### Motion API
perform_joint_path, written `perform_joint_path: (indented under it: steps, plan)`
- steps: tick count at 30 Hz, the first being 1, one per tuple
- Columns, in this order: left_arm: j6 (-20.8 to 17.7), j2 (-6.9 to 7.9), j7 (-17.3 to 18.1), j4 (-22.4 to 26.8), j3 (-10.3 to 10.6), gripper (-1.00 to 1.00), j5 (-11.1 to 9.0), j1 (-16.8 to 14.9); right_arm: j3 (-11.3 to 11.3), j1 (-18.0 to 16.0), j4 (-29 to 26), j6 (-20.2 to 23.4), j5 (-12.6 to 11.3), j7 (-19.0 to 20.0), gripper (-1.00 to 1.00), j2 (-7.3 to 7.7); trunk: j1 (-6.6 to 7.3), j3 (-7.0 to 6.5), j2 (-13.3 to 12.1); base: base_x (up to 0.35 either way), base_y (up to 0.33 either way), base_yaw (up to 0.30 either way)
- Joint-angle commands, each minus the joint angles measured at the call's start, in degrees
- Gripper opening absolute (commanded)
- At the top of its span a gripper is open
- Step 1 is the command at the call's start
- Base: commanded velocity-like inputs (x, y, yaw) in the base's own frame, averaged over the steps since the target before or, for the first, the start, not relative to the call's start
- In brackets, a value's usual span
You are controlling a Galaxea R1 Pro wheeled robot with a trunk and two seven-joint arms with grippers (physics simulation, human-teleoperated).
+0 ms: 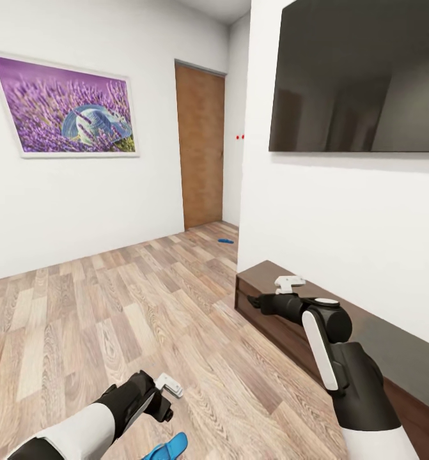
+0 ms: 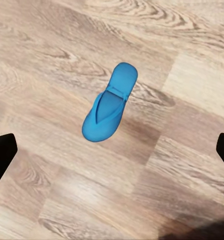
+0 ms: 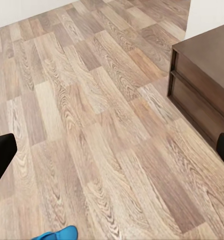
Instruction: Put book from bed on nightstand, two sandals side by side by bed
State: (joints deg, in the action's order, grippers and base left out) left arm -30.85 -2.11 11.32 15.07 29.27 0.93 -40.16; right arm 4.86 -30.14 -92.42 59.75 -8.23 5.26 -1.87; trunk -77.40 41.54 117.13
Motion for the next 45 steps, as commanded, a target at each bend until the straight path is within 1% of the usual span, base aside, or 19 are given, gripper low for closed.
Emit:
perform_joint_path:
  steps: [1, 2, 3, 7, 12, 13, 14, 15, 17, 18, 20, 21, 22, 27, 28, 29, 36, 39, 45]
  plan:
    - [-0.1, 0.54, 1.6, 0.1, 0.2, 1.0, 0.2, -0.1, 0.0, -0.1, 0.0, 0.2, -0.1, 0.1, 1.0, 0.01, -0.22, 0.24, 0.4, 0.0, 0.0, -0.002]
    - [0.1, 1.12, 3.1, 0.1, 0.2, 1.0, 0.3, -0.1, 0.0, -0.1, 0.0, 0.2, -0.1, 0.1, 1.0, 0.03, -0.44, 0.42, 0.8, 0.0, 0.0, -0.002]
    - [0.1, 1.12, 3.1, 0.1, 0.2, 1.0, 0.3, -0.1, 0.0, -0.1, 0.0, 0.2, -0.1, 0.1, 1.0, 0.03, -0.66, 0.6, 1.2, 0.0, 0.0, -0.002]
    - [0.7, 3.13, 7.6, 0.1, 0.3, 1.0, 0.7, -0.2, 0.0, -0.5, 0.0, 0.2, -0.2, 0.2, 1.0, -0.11, -1.54, 1.32, 2.9, 0.0, 0.0, -0.001]
    - [1.5, 3.95, 9.6, 0.1, 0.4, 1.0, 1.0, -0.2, 0.2, -0.7, 0.0, 0.2, -0.3, 0.2, 1.0, -0.24, -2.63, 2.22, 4.9, 0.0, 0.0, 0.0]
    - [1.7, 4.06, 10.4, 0.1, 0.5, 1.0, 3.6, -0.2, 1.7, -0.6, -0.1, 0.2, -0.3, 0.2, 1.0, -0.3, -2.85, 2.4, 5.3, 0.0, 0.0, 0.0]
    - [1.7, 4.06, 10.4, 0.1, 0.5, 1.0, 4.5, -0.2, 2.0, -0.6, -0.1, 0.2, -0.3, 0.2, 1.0, -0.31, -3.07, 2.58, 5.7, 0.0, 0.0, 0.0]
    - [1.7, 4.06, 10.4, 0.1, 0.5, 1.0, 4.5, -0.2, 2.0, -0.6, -0.1, 0.2, -0.3, 0.2, 1.0, -0.31, -3.29, 2.76, 6.1, 0.0, 0.0, 0.0]
    - [1.6, 4.05, 10.2, 0.1, 0.3, 1.0, 6.0, -0.2, 2.5, -0.6, 0.0, 0.2, -0.3, 0.2, 1.0, -0.31, -3.73, 3.12, 6.9, 0.0, 0.0, 0.0]
    - [1.6, 4.05, 10.2, 0.1, 0.3, 1.0, 6.0, -0.2, 2.5, -0.6, 0.0, 0.2, -0.3, 0.2, 1.0, -0.31, -3.95, 3.3, 7.3, 0.0, 0.0, 0.0]
    - [1.5, 4.05, 10.0, 0.1, 0.1, 1.0, 7.1, -0.1, 2.8, -0.5, 0.0, 0.2, -0.3, 0.2, 1.0, -0.3, -4.39, 3.66, 8.1, 0.0, 0.0, 0.0]
    - [1.5, 4.03, 9.8, 0.1, 0.1, 1.0, 7.5, -0.1, 2.9, -0.5, 0.0, 0.2, -0.3, 0.2, 1.0, -0.31, -4.61, 3.83, 8.5, 0.0, 0.0, 0.0]
    - [1.4, 3.65, 7.6, 0.1, 0.1, 1.0, 8.5, 0.0, 3.2, -0.5, 0.0, 0.2, -0.2, 0.2, 1.0, -0.28, -4.83, 4.01, 8.9, 0.0, 0.0, 0.0]
    - [1.3, 2.33, 4.0, 0.0, 0.3, 1.0, 8.8, 0.0, 3.3, -0.4, 0.0, 0.2, -0.2, 0.2, 1.0, -0.27, -5.93, 4.91, 10.9, 0.0, 0.0, 0.0]
    - [1.3, 1.7, 1.8, 0.0, 0.4, 1.0, 8.9, 0.2, 3.4, -0.2, 0.0, 0.2, -0.2, 0.2, 1.0, -0.3, -6.15, 5.09, 11.3, 0.0, 0.0, 0.0]
    - [1.4, 1.57, 1.3, 0.0, 0.4, 1.0, 8.9, 0.2, 3.4, -0.2, 0.0, 0.2, -0.2, 0.2, 1.0, -0.31, -6.37, 5.27, 11.7, 0.0, 0.0, 0.0]
    - [1.4, 1.18, -0.4, 0.0, 0.4, 1.0, 9.4, 0.4, 3.5, -0.3, 0.0, 0.2, -0.2, 0.2, 1.0, -0.22, -7.91, 6.53, 14.5, 0.0, 0.0, 0.0]
    - [1.4, 0.93, -2.5, 0.0, 0.5, 1.0, 9.7, 0.4, 3.5, -0.4, 0.0, 0.2, -0.1, 0.2, 1.0, -0.18, -8.56, 7.07, 15.7, 0.0, 0.0, 0.0]
    - [1.7, 0.89, -3.2, 0.0, 0.6, 1.0, 9.9, 0.4, 3.5, -0.3, 0.0, 0.2, -0.1, 0.1, 1.0, -0.28, -9.88, 8.14, 18.1, 0.0, 0.0, 0.0]
